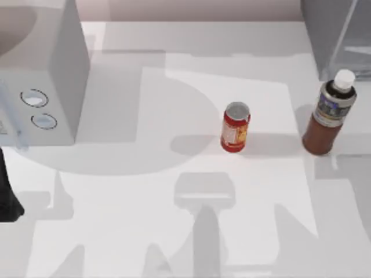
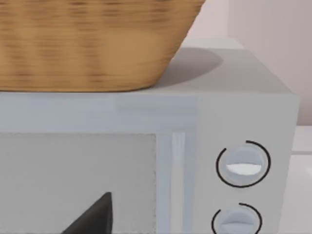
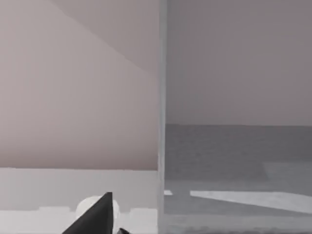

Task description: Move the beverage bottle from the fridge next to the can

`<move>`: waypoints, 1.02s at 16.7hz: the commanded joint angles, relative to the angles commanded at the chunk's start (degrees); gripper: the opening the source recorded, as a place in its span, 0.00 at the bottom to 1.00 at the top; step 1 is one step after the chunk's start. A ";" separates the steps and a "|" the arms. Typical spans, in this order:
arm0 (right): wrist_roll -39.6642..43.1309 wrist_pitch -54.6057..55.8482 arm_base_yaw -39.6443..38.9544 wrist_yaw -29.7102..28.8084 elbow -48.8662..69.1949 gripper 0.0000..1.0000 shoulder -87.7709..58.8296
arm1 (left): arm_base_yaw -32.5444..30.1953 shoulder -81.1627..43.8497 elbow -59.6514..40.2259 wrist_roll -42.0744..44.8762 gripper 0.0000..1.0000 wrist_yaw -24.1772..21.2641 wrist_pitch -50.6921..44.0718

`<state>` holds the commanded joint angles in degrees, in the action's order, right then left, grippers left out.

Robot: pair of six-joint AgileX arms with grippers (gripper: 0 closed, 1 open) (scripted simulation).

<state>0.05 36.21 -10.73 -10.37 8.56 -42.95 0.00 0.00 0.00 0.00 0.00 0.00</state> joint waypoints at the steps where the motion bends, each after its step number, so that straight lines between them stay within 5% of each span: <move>1: -0.01 -4.53 1.31 1.26 -1.16 1.00 5.41 | 0.00 0.00 0.00 0.00 1.00 0.00 0.00; 9: -0.06 -32.44 9.58 9.23 -7.82 1.00 38.64 | 0.00 0.00 0.00 0.00 1.00 0.00 0.00; 17: -0.05 -36.10 10.56 10.29 -8.35 1.00 42.76 | 0.00 0.00 0.00 0.00 1.00 0.00 0.00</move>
<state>0.00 0.11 -0.18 -0.08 0.21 -0.19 0.00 0.00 0.00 0.00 0.00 0.00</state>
